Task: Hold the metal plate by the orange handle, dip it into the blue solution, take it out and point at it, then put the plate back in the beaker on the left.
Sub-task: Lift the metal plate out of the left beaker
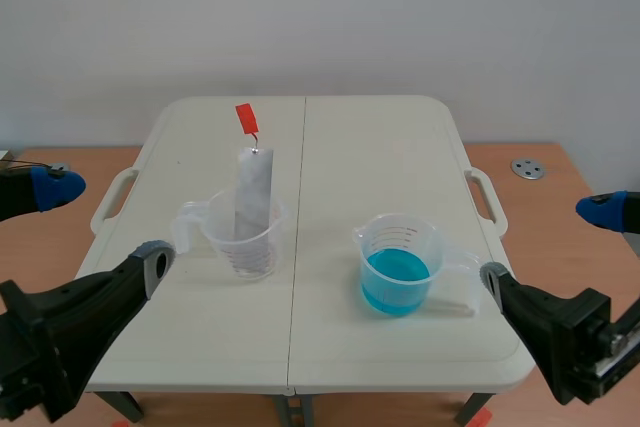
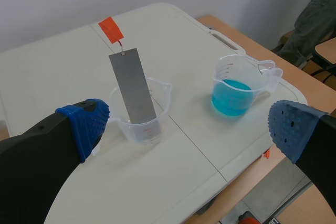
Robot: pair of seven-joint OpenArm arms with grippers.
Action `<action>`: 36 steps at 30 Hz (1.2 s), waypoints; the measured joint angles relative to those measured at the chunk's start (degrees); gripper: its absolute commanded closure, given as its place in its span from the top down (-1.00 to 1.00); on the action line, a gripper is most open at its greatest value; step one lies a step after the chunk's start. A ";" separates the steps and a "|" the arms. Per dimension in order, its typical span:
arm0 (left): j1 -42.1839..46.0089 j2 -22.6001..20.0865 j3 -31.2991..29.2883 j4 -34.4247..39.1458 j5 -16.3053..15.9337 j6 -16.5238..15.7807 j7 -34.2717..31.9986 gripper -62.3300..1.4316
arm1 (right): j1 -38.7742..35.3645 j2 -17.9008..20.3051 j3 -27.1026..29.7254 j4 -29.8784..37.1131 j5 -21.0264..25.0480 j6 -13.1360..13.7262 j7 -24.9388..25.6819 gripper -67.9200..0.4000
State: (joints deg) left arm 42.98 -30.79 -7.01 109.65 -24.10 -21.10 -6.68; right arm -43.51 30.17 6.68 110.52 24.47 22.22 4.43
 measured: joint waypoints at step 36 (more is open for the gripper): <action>0.11 0.00 0.00 0.00 0.22 -0.37 5.60 -0.86 | 14.40 0.00 -2.25 0.00 5.77 0.13 -8.55 0.95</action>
State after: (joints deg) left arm 43.09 -30.79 -7.01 109.65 -23.88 -21.47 -1.08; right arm -29.10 30.17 4.43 110.52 30.24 22.35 -4.12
